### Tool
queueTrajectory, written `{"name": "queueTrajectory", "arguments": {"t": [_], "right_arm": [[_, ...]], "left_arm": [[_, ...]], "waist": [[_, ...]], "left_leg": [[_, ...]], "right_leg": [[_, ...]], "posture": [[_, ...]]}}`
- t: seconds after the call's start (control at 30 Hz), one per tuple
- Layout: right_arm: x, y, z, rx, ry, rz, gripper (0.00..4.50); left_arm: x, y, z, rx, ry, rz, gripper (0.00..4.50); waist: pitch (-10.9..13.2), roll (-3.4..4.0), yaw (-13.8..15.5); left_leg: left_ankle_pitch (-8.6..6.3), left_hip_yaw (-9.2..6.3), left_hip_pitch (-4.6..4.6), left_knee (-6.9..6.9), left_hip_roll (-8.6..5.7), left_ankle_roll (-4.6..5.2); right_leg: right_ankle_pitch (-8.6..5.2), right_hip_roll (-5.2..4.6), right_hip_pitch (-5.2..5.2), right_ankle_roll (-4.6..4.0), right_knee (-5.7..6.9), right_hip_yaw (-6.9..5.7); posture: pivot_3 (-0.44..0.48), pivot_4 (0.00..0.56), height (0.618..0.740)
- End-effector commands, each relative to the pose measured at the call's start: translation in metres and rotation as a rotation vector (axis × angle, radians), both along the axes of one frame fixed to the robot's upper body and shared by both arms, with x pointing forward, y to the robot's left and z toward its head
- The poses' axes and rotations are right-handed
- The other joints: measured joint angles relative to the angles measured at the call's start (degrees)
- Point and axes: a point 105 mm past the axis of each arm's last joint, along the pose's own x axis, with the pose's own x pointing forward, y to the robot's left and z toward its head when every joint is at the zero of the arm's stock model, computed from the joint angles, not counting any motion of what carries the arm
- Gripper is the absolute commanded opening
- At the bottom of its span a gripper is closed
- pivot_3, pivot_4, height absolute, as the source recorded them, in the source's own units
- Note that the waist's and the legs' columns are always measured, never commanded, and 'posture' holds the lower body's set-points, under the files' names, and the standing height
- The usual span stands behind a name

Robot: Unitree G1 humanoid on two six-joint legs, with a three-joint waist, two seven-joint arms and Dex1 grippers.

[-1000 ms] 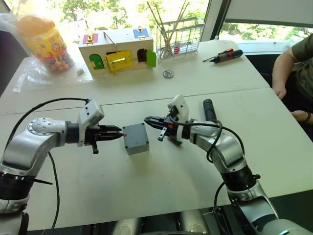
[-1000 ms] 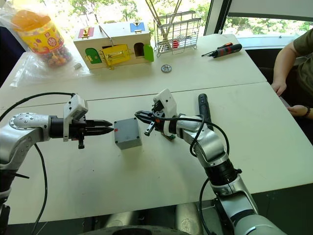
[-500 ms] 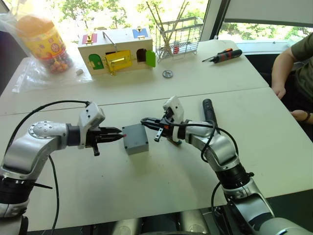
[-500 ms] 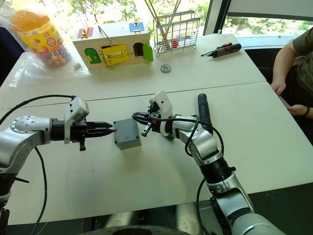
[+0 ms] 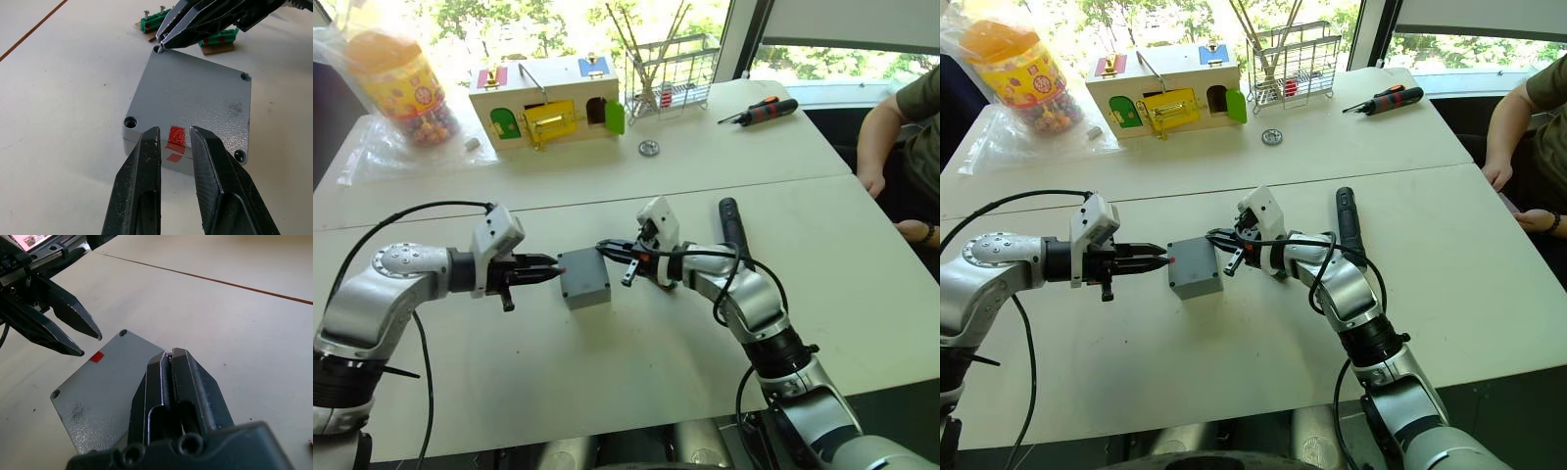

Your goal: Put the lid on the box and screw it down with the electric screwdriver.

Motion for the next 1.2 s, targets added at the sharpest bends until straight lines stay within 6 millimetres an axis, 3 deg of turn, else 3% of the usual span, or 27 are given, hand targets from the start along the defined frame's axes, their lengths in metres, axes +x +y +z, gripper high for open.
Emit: {"name": "queueTrajectory", "arguments": {"t": [0.03,0.07,0.17,0.37,0.43,0.5,0.67,0.8,0.87,1.03,1.13,1.2], "right_arm": [[0.000,0.005,0.008,0.015,-0.023,0.015,0.04],[0.001,0.005,0.008,0.013,-0.023,0.013,0.04],[0.002,0.005,0.008,0.012,-0.022,0.010,0.87],[0.003,0.001,0.014,0.022,-0.036,0.004,3.95],[0.004,-0.004,0.017,0.026,-0.039,-0.004,4.47],[0.002,-0.015,0.025,0.042,-0.033,-0.019,4.47],[-0.002,-0.057,0.074,0.153,-0.009,-0.133,4.47],[-0.004,-0.097,0.105,0.090,-0.033,-0.216,4.47],[0.005,-0.122,0.112,0.030,0.007,-0.344,4.47],[-0.006,-0.171,0.089,-0.121,0.449,-0.442,4.47],[-0.009,-0.203,0.065,-0.304,0.556,-0.574,4.47],[-0.011,-0.214,0.052,-0.361,0.626,-0.607,4.47]], "left_arm": [[0.001,-0.004,0.008,-0.002,-0.041,-0.016,0.92],[0.001,-0.004,0.007,-0.003,-0.041,-0.016,0.92],[0.002,-0.005,0.007,-0.005,-0.041,-0.018,0.92],[0.003,-0.011,0.011,-0.048,-0.053,-0.022,0.92],[0.003,-0.015,0.013,-0.069,-0.060,-0.030,0.92],[0.003,-0.024,0.020,-0.096,-0.077,-0.051,0.92],[0.000,-0.059,0.040,-0.160,-0.149,-0.172,0.92],[-0.010,-0.084,0.039,-0.131,-0.173,-0.330,0.92],[-0.007,-0.092,0.034,-0.102,-0.195,-0.372,0.92],[-0.006,-0.100,0.025,-0.040,-0.224,-0.456,0.92],[-0.004,-0.099,0.019,0.018,-0.241,-0.482,0.92],[-0.003,-0.097,0.016,0.052,-0.252,-0.496,0.92]], "waist": [[0.00,0.00,0.00],[0.00,0.00,-0.01],[0.00,0.00,-0.01],[0.00,0.00,0.02],[0.00,0.00,0.02],[0.00,0.00,0.17],[-0.01,-0.01,0.38],[-0.01,-0.01,0.38],[-0.01,-0.01,0.37],[-0.01,-0.01,0.39],[0.00,-0.02,0.51],[0.00,-0.02,0.46]], "left_leg": [[0.00,0.00,0.00,0.00,0.00,0.00],[0.00,0.00,0.00,0.00,0.00,0.00],[0.00,0.00,0.00,0.00,0.00,0.00],[0.00,0.00,0.00,0.00,0.00,0.00],[0.00,0.00,0.00,0.00,0.00,0.00],[0.00,0.00,0.00,0.01,-0.01,0.00],[0.00,-0.05,-0.05,0.10,-0.05,0.00],[0.00,-0.04,-0.05,0.09,-0.05,0.00],[0.00,-0.01,-0.05,0.06,-0.05,0.01],[-0.01,0.05,-0.05,0.01,0.00,0.01],[-0.04,0.12,-0.05,0.01,-0.03,0.07],[-0.05,0.23,-0.07,0.05,-0.03,0.10]], "right_leg": [[0.00,0.00,0.00,0.00,0.00,0.00],[0.00,0.00,0.00,0.00,0.00,0.00],[0.00,0.00,0.00,0.00,0.00,0.00],[0.00,0.00,0.00,0.00,0.00,0.00],[0.00,0.00,0.00,0.00,0.00,0.00],[0.00,0.00,0.00,0.00,0.00,0.00],[0.00,-0.05,0.05,0.00,-0.02,-0.02],[0.00,-0.07,0.05,0.00,-0.02,-0.02],[0.00,-0.15,0.04,0.00,-0.03,-0.02],[0.00,-0.16,0.04,0.00,-0.08,-0.02],[0.00,-0.23,0.05,0.00,-0.12,-0.01],[0.00,-0.26,0.04,0.00,-0.13,0.01]], "posture": [[0.000,0.150,0.740],[0.000,0.150,0.740],[0.000,0.150,0.740],[0.000,0.150,0.740],[0.000,0.150,0.740],[0.000,0.150,0.740],[0.000,0.150,0.740],[0.000,0.150,0.740],[0.000,0.150,0.740],[0.000,0.150,0.740],[0.000,0.150,0.740],[0.000,0.150,0.740]]}}
